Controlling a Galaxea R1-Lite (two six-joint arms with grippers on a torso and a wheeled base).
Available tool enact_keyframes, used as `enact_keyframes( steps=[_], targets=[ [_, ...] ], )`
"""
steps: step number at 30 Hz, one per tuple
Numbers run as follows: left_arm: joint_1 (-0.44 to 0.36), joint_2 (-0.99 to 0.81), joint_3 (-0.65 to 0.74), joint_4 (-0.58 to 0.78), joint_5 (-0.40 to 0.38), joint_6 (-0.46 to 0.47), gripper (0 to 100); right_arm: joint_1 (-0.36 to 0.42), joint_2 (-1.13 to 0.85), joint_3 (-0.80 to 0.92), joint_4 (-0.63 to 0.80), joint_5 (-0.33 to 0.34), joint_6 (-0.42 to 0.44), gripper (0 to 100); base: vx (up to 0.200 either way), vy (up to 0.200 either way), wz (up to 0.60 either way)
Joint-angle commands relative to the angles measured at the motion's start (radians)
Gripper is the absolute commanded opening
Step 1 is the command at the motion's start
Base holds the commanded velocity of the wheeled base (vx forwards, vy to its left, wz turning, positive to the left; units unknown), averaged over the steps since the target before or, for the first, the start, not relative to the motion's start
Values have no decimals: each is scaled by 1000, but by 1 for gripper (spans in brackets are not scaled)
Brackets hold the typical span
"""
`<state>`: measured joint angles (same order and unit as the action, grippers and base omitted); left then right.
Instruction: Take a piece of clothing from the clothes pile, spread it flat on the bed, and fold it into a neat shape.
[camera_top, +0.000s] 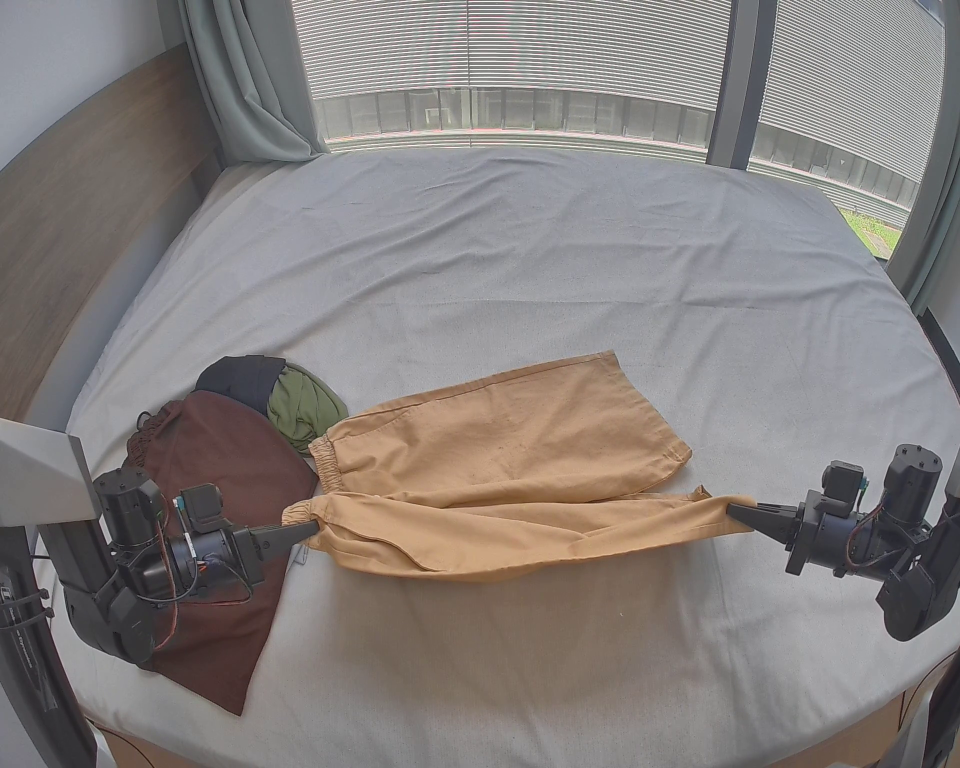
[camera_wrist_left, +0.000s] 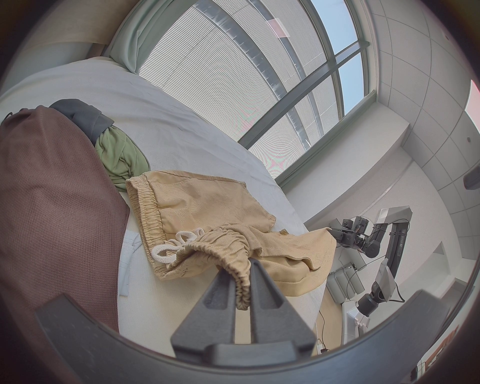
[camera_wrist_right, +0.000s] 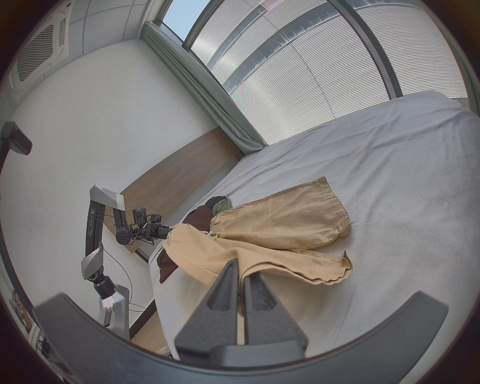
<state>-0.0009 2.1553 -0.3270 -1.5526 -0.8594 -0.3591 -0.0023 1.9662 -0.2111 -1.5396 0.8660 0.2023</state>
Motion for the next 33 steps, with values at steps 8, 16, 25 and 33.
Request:
enact_keyframes(
  steps=[8,16,25,33],
  targets=[
    [9,1,-12,-3,3,-7,0,2,-15,-22,-1,-5,3,0,0,0,0],
    [10,-2,-29,-1,42,-7,0,30,-7,-68,-1,-64,5,0,0,0,0],
    [13,-2,-60,-1,59,-32,0,61,19,-188,-1,-116,66,0,0,0,0],
    [-4,5,-98,-1,123,-72,0,48,85,-330,6,-124,138,0,0,0,0]
  ],
)
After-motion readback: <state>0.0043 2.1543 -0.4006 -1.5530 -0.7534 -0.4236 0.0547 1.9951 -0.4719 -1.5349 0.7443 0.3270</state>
